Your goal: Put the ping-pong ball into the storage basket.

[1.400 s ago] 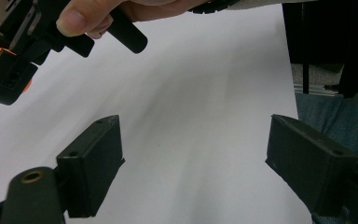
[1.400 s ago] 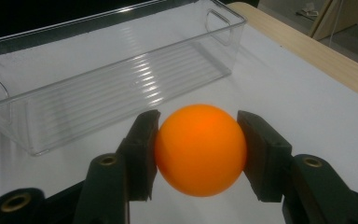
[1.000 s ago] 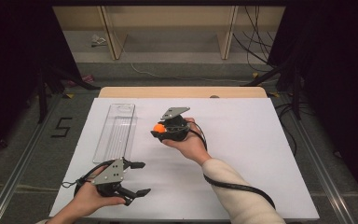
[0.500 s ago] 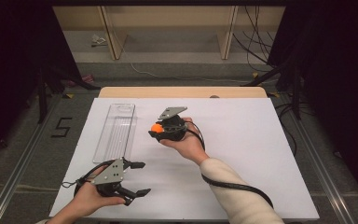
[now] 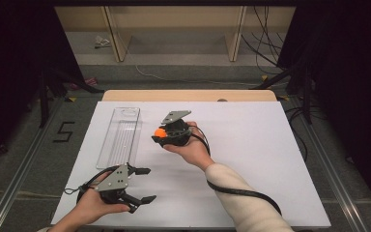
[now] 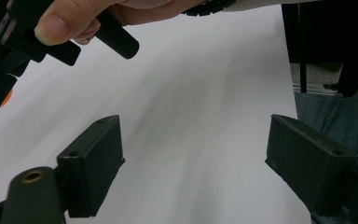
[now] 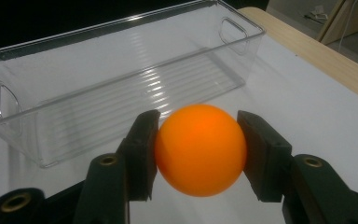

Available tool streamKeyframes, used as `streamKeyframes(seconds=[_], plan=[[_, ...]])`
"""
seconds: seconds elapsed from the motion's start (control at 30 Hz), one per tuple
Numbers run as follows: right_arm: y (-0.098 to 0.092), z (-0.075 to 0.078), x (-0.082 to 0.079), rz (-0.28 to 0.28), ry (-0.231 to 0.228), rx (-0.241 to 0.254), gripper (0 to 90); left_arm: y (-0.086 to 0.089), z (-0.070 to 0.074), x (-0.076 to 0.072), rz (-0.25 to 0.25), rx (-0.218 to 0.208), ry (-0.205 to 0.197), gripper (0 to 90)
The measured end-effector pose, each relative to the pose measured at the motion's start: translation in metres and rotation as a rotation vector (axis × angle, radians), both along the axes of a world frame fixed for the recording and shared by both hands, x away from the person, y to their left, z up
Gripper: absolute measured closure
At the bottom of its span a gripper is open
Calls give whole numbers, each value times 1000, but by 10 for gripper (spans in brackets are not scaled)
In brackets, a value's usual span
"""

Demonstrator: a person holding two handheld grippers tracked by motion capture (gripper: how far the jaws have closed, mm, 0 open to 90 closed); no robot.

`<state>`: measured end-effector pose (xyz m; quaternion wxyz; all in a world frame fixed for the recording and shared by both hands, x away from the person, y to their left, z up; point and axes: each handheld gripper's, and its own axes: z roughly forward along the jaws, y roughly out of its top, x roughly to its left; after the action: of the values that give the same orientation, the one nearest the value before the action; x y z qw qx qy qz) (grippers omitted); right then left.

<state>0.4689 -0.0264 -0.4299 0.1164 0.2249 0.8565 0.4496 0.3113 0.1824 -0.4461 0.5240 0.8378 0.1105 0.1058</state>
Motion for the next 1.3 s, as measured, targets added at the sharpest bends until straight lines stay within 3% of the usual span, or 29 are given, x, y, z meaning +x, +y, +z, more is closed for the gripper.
streamKeyframes(seconds=[1.3], plan=[[22,7,3,32,-10,-8,513,0,0,0,-5,4,2,181]])
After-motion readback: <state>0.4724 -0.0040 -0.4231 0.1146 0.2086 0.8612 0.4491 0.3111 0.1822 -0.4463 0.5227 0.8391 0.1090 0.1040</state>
